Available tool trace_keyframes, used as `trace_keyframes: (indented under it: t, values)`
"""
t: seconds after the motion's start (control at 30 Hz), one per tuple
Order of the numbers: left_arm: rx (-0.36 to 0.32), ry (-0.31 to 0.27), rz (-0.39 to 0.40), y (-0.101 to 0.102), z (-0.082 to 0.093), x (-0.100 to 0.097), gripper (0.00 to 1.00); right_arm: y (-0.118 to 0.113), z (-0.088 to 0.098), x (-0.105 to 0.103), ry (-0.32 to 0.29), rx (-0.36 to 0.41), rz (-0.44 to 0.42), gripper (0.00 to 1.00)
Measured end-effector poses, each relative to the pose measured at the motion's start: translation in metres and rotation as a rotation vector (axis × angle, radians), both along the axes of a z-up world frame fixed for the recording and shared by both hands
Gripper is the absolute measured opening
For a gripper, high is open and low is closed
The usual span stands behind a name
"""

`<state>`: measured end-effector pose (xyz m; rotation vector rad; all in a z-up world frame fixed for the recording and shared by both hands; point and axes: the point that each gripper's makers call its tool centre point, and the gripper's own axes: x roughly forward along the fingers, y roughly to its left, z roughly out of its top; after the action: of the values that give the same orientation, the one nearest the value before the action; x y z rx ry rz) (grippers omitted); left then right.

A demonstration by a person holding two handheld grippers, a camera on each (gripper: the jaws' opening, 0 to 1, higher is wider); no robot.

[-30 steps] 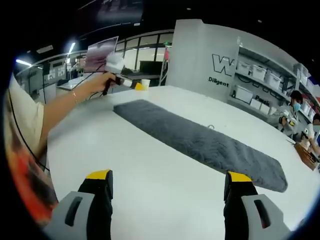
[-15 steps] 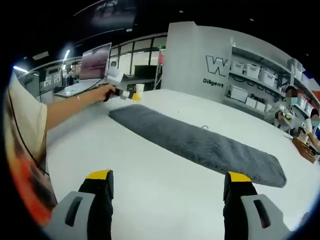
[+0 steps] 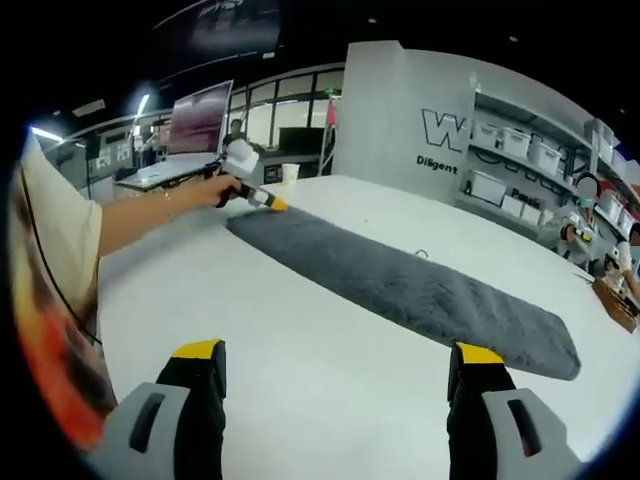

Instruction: Open the folded towel by lifting each exposed corner and separating the folded layers until the towel lies flat within the target outline without major curled edges

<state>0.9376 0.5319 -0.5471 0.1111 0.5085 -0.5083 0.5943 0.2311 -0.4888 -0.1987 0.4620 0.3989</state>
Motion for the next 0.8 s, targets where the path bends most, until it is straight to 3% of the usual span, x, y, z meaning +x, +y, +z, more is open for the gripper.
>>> trace_keyframes:
  t: [0.2, 0.53, 0.8]
  values:
    - [0.027, -0.008, -0.025, -0.003, -0.003, -0.004, 0.08, -0.003, -0.003, 0.0, 0.01, 0.006, -0.009, 0.9]
    - [0.036, -0.024, -0.048, -0.008, 0.003, -0.012, 0.04, -0.008, -0.005, -0.002, 0.017, 0.017, -0.027, 0.89]
    - [0.022, -0.055, -0.091, -0.021, 0.028, -0.03, 0.05, -0.001, -0.004, -0.002, 0.005, 0.021, 0.006, 0.91]
